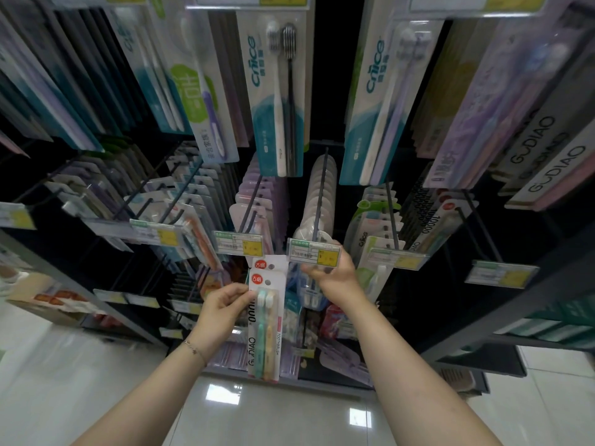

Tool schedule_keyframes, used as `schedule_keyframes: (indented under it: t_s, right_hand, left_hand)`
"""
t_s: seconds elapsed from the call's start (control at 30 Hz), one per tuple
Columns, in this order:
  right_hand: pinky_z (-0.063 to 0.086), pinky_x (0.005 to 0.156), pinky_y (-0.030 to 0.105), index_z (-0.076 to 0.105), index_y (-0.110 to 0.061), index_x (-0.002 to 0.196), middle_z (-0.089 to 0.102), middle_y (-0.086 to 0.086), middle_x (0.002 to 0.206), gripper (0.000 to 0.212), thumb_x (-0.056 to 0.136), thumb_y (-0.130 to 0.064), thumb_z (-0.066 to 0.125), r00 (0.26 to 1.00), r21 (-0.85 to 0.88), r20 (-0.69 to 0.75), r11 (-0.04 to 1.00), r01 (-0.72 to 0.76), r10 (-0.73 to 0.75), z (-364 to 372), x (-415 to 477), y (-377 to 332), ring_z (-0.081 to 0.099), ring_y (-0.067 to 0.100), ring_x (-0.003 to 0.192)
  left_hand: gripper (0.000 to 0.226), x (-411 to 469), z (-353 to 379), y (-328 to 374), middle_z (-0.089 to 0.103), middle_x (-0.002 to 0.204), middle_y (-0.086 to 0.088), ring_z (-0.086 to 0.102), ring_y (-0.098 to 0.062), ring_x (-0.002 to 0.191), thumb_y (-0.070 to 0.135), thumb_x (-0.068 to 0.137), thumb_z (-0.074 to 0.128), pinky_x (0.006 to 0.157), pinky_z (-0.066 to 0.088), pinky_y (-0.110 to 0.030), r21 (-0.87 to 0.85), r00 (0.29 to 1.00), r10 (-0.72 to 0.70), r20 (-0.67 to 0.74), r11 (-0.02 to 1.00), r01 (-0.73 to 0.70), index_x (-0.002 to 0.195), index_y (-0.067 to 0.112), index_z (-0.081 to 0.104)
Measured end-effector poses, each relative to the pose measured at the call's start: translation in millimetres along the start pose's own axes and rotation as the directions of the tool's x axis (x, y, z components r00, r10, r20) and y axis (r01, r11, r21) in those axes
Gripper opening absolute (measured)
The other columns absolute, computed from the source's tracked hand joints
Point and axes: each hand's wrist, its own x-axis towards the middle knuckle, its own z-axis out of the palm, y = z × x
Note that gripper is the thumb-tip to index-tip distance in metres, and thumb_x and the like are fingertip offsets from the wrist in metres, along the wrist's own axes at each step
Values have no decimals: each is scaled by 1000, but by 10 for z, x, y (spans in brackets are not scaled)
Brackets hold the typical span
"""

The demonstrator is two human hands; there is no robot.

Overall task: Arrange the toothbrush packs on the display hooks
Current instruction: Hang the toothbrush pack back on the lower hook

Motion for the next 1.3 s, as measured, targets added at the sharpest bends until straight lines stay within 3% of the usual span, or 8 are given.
schedule_keyframes:
  t_s: [0.17, 0.4, 0.57, 0.67, 0.77, 0.87, 1.03, 1.3]
  right_hand:
    - [52, 95, 38, 59, -27, 96, 67, -8, 95, 41, 73, 0, 80, 1000, -31, -4, 999, -31, 31, 7, 86, -71, 66, 19, 100]
    - [38, 71, 21, 58, -11, 98, 63, 4, 100, 31, 78, -22, 80, 998, -306, -56, 951, -48, 33, -81, 165, -177, 57, 16, 93]
    - [48, 81, 31, 48, -4, 119, 60, 7, 114, 72, 65, -29, 89, 984, -295, -131, 943, -152, 118, -74, 178, -83, 58, 22, 105]
    - [50, 95, 39, 43, -6, 131, 58, 10, 128, 85, 63, -29, 89, 964, -259, -153, 932, -252, 218, -69, 120, -3, 58, 27, 115]
    - [48, 84, 29, 51, -9, 125, 60, 3, 120, 52, 82, -25, 75, 960, -177, -105, 945, -275, 260, -93, -20, 47, 58, 20, 105]
    - [51, 85, 28, 60, -13, 116, 66, 7, 115, 23, 93, -18, 60, 972, -69, 12, 970, -232, 234, -172, -189, 117, 63, 18, 99]
    - [52, 94, 40, 69, -17, 104, 71, 6, 106, 14, 92, -19, 62, 975, 85, -41, 973, -216, 220, -465, -490, 302, 68, 21, 99]
    - [54, 64, 25, 68, -2, 102, 70, 8, 87, 16, 95, -9, 57, 978, 208, -41, 959, -191, 204, -923, -954, 418, 65, 17, 76]
  left_hand:
    - [11, -13, 35, 13, 74, 88, -5, 68, -16, 80, 6, 89, 62, 70, 56, -24, -3, 1000, 2, 1, 1000, -2, 91, 7, 72]
    - [10, -28, 125, 54, 74, 88, -9, 68, -19, 80, 4, 89, 61, 68, 58, -24, 3, 1000, 10, 21, 1000, -11, 90, 5, 72]
    - [10, -28, 167, 49, 74, 92, -13, 67, -29, 89, 8, 88, 64, 84, 54, -43, 37, 999, 17, 50, 999, -19, 90, 8, 73]
    - [10, -38, 237, 75, 74, 90, -11, 67, -22, 86, 7, 88, 63, 81, 55, -38, 43, 997, 28, 68, 999, -31, 88, 8, 73]
    - [10, -55, 348, 117, 74, 83, -2, 67, -7, 78, 5, 89, 62, 71, 54, -20, 58, 992, 53, 111, 997, -59, 88, 8, 72]
    - [11, -59, 472, 142, 73, 82, 3, 65, -3, 75, 6, 89, 62, 66, 51, -17, 56, 988, 53, 147, 997, -62, 88, 10, 72]
    - [11, -106, 743, 164, 74, 87, -1, 67, -6, 78, 5, 90, 61, 70, 53, -18, 36, 976, 46, 212, 998, -55, 92, 4, 72]
    - [13, -212, 1349, 148, 74, 85, 0, 65, -9, 77, 7, 91, 60, 70, 53, -24, 29, 948, 18, 317, 999, -29, 88, 10, 73]
